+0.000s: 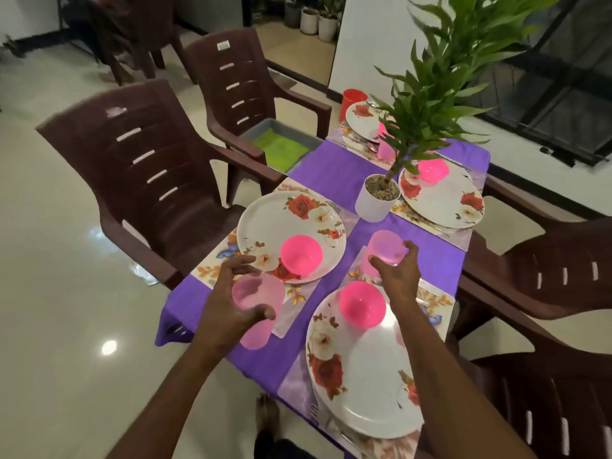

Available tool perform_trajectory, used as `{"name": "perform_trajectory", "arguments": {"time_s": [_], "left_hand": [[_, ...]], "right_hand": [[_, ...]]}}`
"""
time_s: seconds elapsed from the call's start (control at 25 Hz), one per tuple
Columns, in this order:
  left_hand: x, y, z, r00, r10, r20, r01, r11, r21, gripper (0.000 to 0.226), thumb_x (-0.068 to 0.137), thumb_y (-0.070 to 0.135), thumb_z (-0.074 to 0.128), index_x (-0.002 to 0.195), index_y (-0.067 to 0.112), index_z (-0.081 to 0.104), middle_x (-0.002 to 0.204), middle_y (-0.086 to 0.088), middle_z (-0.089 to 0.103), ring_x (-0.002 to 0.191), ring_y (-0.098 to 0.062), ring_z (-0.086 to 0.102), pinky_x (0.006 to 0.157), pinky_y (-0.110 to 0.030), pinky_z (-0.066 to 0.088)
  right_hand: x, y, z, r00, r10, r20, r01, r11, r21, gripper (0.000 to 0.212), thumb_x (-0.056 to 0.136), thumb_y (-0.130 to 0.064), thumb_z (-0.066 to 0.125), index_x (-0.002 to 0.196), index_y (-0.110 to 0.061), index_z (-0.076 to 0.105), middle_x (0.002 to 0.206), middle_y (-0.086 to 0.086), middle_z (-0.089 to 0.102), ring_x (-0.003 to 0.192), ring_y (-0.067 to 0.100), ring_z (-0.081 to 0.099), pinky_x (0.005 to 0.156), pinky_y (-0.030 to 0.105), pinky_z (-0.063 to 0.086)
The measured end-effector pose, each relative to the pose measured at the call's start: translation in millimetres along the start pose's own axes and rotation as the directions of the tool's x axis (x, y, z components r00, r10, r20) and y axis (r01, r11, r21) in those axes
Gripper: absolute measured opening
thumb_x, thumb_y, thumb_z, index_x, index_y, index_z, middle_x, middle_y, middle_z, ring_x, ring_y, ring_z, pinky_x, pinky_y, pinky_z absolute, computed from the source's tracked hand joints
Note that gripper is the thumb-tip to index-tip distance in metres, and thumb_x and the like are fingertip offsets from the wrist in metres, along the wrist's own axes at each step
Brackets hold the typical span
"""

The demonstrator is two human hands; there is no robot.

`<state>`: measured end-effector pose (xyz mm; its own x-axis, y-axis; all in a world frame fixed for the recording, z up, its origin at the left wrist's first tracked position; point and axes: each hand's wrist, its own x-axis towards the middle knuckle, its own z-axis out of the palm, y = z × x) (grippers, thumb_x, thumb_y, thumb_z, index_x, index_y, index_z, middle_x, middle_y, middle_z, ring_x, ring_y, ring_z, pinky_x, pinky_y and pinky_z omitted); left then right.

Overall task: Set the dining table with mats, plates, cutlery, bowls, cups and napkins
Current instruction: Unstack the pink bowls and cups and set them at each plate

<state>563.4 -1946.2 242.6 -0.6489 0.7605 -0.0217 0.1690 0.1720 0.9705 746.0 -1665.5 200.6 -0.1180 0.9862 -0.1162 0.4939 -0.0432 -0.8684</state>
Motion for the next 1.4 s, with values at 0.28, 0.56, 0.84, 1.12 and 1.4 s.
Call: {"name": "perform_trajectory", "arguments": {"time_s": [0.28, 0.56, 0.84, 1.12, 1.4], "left_hand": [[25.0, -26.2, 5.6, 0.996, 0.017, 0.09, -0.03, 0.988, 0.15, 0.095, 0.046, 0.066, 0.088, 0.127, 0.05, 0.041, 0.13, 0.043, 0.043, 0.118, 0.016, 0.046, 0.084, -0.011, 0.045], [39.6, -43.5, 21.9, 0.957, 0.102, 0.271, -0.157, 0.969, 0.191, 0.103, 0.052, 0.068, 0.09, 0.137, 0.042, 0.036, 0.136, 0.031, 0.04, 0.124, 0.01, 0.043, 0.093, -0.001, 0.039], [62.3, -60.9, 46.3, 0.93, 0.098, 0.355, -0.191, 0.953, 0.236, 0.106, 0.057, 0.068, 0.088, 0.141, 0.031, 0.035, 0.142, 0.012, 0.041, 0.126, -0.006, 0.045, 0.096, -0.013, 0.042], [63.7, -72.0, 51.2, 0.923, 0.114, 0.368, -0.215, 0.946, 0.245, 0.101, 0.059, 0.067, 0.089, 0.138, 0.034, 0.035, 0.139, 0.012, 0.041, 0.125, -0.007, 0.046, 0.093, -0.015, 0.046], [58.4, -71.1, 48.3, 0.931, 0.085, 0.356, -0.193, 0.94, 0.282, 0.102, 0.064, 0.07, 0.084, 0.142, 0.033, 0.03, 0.144, 0.013, 0.038, 0.127, -0.008, 0.043, 0.095, -0.024, 0.051]], "right_hand": [[7.5, 5.9, 26.2, 0.998, 0.065, 0.008, -0.064, 0.997, -0.035, 0.082, 0.075, -0.026, 0.087, 0.14, -0.023, 0.037, 0.128, 0.01, 0.06, 0.111, 0.035, 0.06, 0.09, 0.042, 0.053], [-1.8, 6.3, 31.8, 0.997, 0.081, -0.002, -0.081, 0.992, -0.102, 0.103, 0.071, -0.023, 0.091, 0.153, -0.021, 0.028, 0.142, 0.013, 0.052, 0.125, 0.038, 0.054, 0.1, 0.048, 0.048], [-32.1, -2.8, 15.2, 0.981, 0.068, -0.179, -0.083, 0.994, -0.073, 0.105, 0.079, -0.038, 0.085, 0.159, -0.022, 0.019, 0.163, 0.01, 0.026, 0.145, 0.031, 0.036, 0.106, 0.044, 0.04], [-56.1, 1.0, 18.6, 0.978, 0.04, -0.204, -0.053, 0.997, -0.06, 0.087, 0.085, -0.042, 0.078, 0.155, -0.026, 0.028, 0.158, 0.003, 0.038, 0.134, 0.028, 0.05, 0.104, 0.046, 0.046], [-75.9, -27.4, 54.3, 0.974, -0.154, -0.167, 0.129, 0.979, -0.156, 0.07, 0.091, -0.042, 0.071, 0.15, -0.025, 0.037, 0.152, 0.002, 0.048, 0.133, 0.028, 0.052, 0.102, 0.052, 0.052]]}}
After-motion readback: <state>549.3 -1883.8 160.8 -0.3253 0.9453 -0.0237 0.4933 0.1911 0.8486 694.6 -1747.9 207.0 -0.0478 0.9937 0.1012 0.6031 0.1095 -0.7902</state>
